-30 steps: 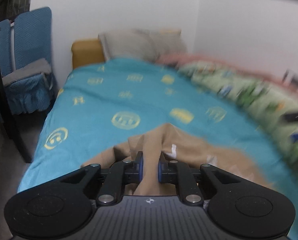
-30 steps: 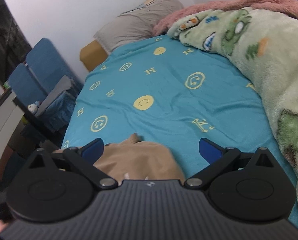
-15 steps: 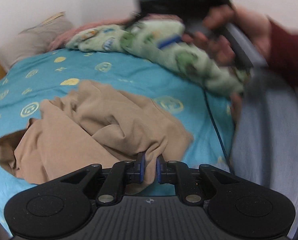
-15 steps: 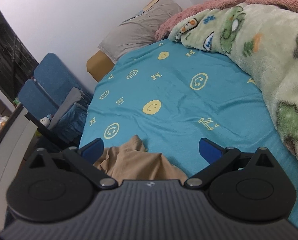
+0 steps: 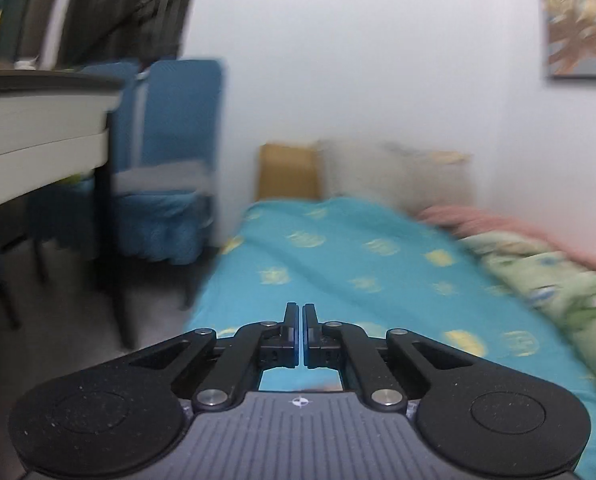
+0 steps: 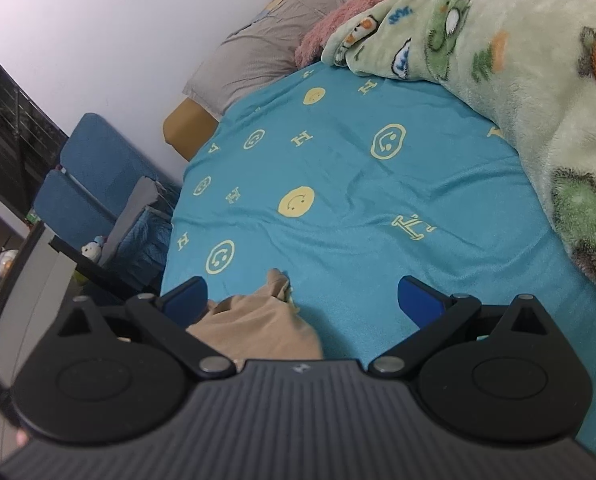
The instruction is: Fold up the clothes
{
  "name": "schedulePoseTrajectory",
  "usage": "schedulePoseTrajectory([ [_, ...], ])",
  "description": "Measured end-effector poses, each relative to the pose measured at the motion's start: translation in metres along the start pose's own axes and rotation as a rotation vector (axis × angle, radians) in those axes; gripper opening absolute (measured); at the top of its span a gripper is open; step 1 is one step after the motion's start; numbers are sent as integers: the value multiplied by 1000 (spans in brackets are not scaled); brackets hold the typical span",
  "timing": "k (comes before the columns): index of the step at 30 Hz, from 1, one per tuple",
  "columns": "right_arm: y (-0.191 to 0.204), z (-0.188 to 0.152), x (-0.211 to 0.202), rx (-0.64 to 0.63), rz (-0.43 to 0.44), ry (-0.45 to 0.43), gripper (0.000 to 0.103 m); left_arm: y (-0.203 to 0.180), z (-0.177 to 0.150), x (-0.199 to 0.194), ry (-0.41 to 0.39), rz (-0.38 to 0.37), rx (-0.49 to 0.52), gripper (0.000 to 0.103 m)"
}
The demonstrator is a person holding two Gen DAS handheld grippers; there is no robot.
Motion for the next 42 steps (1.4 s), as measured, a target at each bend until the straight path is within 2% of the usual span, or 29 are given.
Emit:
schedulePoseTrajectory([
  [2, 1, -1, 3, -3, -6, 6, 103, 13, -10, 6, 39, -4, -78, 2],
  [4, 1, -2, 5, -7, -12, 12, 103, 13, -19, 7, 82, -9, -77, 8],
  [5, 2, -2, 6, -8, -13, 16, 103, 11, -23, 9, 103, -16, -72, 15],
  [6, 3, -3, 7, -10, -3, 20, 103, 6, -25, 12, 125, -38, -60, 30],
  [9, 11, -4, 9, -40, 5, 21, 103, -8, -42, 21, 194, -112, -13, 54],
  [11, 13, -5, 10, -53, 7, 25, 103, -18, -59, 38, 251, -124, 6, 62],
  [13, 14, -7, 10, -57, 9, 32, 103, -25, -75, 53, 293, -104, 28, 60],
  [14, 14, -8, 9, -59, 9, 33, 103, -28, -82, 56, 303, -99, 36, 45],
  [15, 14, -9, 9, -60, 9, 34, 103, -31, -86, 56, 301, -112, 36, 20],
  [17, 14, -9, 7, -60, 9, 32, 103, -40, -86, 42, 264, -128, 56, 15],
  [20, 15, -9, 3, -58, 14, 24, 103, -67, -75, -8, 175, -211, 121, 14],
  [23, 16, -9, 0, -58, 22, 18, 103, -101, -77, -66, 132, -387, 222, 14],
  [26, 17, -10, -3, -59, 35, 17, 103, -125, -99, -99, 253, -594, 242, 14],
  [27, 18, -11, -4, -62, 39, 17, 103, -132, -108, -103, 301, -625, 265, 14],
  [29, 21, -13, -6, -71, 47, 17, 103, -145, -126, -104, 391, -657, 323, 14],
  [31, 24, -15, -8, -85, 52, 16, 103, -149, -136, -101, 437, -658, 347, 14],
  [38, 25, -15, -4, -89, 36, 16, 103, -130, -121, -88, 395, -643, 197, 14],
  [42, 28, -20, 6, -109, 48, 47, 103, -126, -109, -82, 396, -641, 184, 14],
])
Point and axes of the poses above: each gripper's, at about its wrist camera, not at the fingertips, and x roughly the way its jaws point, y to its left, z to its top, the point moved 2 cm from there along x, roughly the way its jaws point, and after that the axes turned 14 degrees about -z, right-handed, at the moved point
